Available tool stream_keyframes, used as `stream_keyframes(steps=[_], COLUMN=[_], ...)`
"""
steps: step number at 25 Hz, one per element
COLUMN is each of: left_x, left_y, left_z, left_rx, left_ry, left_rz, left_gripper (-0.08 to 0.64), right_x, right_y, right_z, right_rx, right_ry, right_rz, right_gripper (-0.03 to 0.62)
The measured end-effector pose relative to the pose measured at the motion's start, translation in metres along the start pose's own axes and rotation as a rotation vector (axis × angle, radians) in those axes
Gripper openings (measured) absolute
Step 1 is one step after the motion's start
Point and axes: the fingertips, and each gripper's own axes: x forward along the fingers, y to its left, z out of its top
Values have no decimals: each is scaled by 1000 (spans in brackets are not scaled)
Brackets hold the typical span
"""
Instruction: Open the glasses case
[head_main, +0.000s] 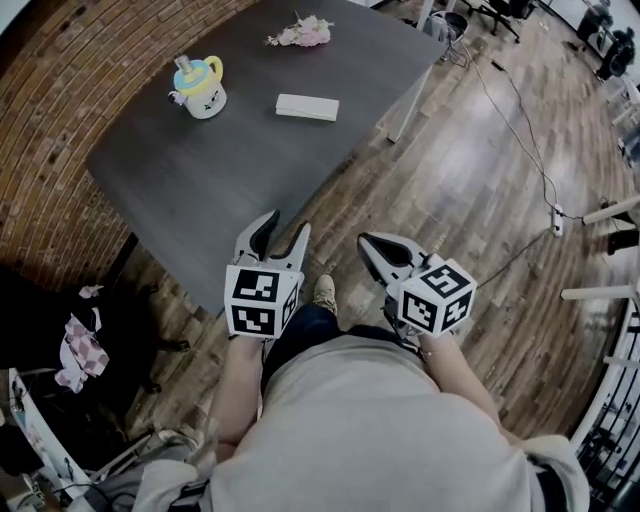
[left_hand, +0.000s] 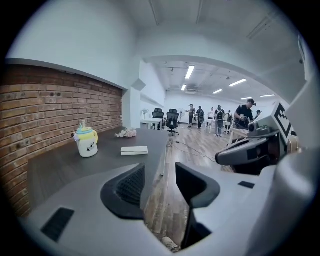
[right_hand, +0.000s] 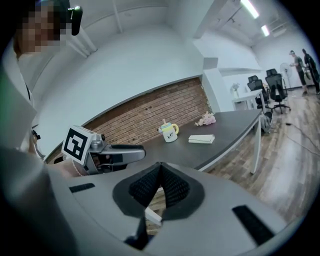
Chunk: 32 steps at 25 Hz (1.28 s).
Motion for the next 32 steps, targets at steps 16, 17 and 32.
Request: stream_keyframes(steps=[16, 17, 32], left_x=[74, 76, 115], left_y=[53, 53, 89], left_z=[23, 18, 17], left_rx=[42, 39, 43], left_ry=[24, 40, 93], left_rz=[-101, -109, -58], left_gripper=[190, 190, 190], right_x=[50, 50, 85], right_y=[-50, -52, -93], right_z=[37, 36, 51], right_rx=[61, 76, 94], right_ry=[-43, -44, 12], right_rz=[-116, -123, -95], right_gripper=[6, 6, 6])
